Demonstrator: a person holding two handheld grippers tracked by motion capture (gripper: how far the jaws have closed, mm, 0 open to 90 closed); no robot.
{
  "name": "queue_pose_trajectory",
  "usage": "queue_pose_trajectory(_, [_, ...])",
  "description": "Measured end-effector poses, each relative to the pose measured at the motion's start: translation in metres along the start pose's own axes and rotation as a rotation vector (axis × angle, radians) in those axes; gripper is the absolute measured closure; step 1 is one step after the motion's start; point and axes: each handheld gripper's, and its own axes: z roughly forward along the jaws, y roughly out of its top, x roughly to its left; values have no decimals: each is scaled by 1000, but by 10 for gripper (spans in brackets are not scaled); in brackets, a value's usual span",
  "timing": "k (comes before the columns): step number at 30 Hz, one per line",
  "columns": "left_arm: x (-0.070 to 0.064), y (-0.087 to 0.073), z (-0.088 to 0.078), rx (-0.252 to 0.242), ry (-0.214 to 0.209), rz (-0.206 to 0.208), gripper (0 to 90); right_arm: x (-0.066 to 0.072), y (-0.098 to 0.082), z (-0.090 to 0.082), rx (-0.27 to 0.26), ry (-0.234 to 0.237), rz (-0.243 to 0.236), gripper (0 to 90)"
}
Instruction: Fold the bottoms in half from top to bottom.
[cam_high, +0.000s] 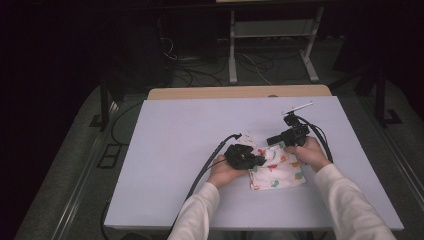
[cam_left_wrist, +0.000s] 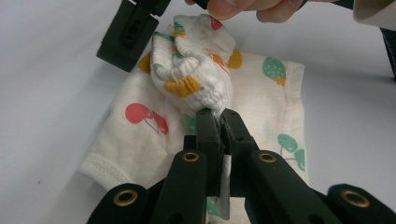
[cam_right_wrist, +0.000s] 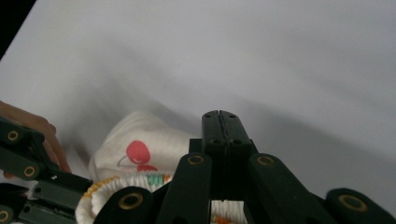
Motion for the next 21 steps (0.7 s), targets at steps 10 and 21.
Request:
queue_pose_trajectory(10, [-1, -1, 1, 33, -18, 14, 850, 5, -8, -5, 53, 14, -28, 883])
queue_pose_trajectory(21, [-2, -3, 2, 56, -57, 4, 771, 9, -20, -18, 67, 44, -19, 883])
